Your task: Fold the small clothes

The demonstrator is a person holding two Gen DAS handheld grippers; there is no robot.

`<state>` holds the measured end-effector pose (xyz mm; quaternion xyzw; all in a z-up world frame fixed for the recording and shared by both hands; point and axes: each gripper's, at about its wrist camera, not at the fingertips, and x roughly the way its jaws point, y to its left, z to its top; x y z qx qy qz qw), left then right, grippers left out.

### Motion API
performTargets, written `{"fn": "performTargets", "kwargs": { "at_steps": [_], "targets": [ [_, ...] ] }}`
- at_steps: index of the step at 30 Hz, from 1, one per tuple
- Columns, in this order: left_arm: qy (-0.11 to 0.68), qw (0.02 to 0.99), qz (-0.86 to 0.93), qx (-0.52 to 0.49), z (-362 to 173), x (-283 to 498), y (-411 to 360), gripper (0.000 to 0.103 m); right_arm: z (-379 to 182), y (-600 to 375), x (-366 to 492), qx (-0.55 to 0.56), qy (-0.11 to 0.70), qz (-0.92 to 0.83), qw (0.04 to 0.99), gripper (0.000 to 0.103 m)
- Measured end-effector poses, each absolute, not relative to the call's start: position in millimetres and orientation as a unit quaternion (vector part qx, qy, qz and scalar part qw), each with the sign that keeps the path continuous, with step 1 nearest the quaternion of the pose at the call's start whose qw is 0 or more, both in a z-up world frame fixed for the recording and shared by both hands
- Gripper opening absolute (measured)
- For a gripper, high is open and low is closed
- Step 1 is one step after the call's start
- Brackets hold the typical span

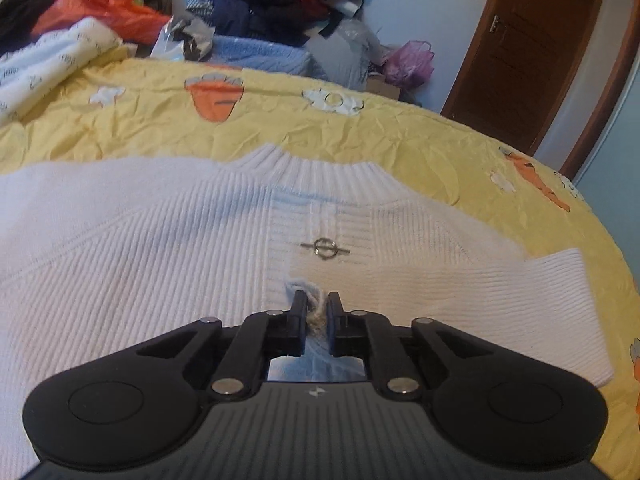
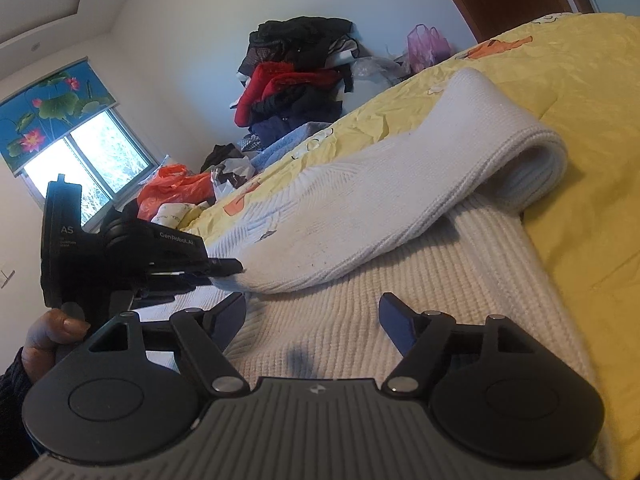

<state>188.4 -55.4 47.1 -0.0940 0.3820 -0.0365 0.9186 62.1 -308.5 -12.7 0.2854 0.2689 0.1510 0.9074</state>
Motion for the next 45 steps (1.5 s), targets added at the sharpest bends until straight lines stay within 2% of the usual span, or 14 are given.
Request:
{"fn": "performTargets", "kwargs": {
  "at_steps": [6,9,17,21,23,25,27,32,35,37,45],
  "targets": [
    [0.300,0.950,-0.031,-0.087,94,166,-29,0.009,-12,-308,62,0.283,0.270,0.150,0.908,0.077],
    [0.275,0.958,-0.006,-0.086,100,154,1,0.009,-12,-307,62,0.281,0.271,0.150,0.908,0.078],
    [0.356,0.931,0.040,-0.067,23,158,43,0.009,-10,-303,64,0.267,0.276,0.153,0.911,0.082],
    [0.322,0.944,0.043,-0.062,3,142,43,0.011,6,-293,64,0.226,0.284,0.142,0.921,0.082],
    [0.318,0.944,0.041,-0.071,3,138,45,0.011,26,-294,65,0.210,0.254,0.152,0.932,0.083],
    [0.319,0.943,0.034,-0.089,1,139,50,0.011,46,-293,78,0.181,0.226,0.151,0.945,0.092],
    [0.318,0.941,0.028,-0.111,0,139,56,0.012,58,-290,109,0.139,0.222,0.133,0.956,0.096],
    [0.312,0.933,0.008,-0.178,-5,137,75,0.015,37,-281,202,0.062,0.307,0.075,0.947,0.087],
    [0.308,0.926,-0.006,-0.218,-9,135,86,0.017,8,-278,225,0.018,0.357,0.061,0.932,0.090],
    [0.306,0.922,-0.011,-0.236,-10,135,90,0.017,-5,-274,219,-0.020,0.336,0.071,0.939,0.095],
    [0.328,0.913,-0.018,-0.242,3,125,106,0.019,-4,-275,216,-0.013,0.329,0.069,0.942,0.096]
  ]
}}
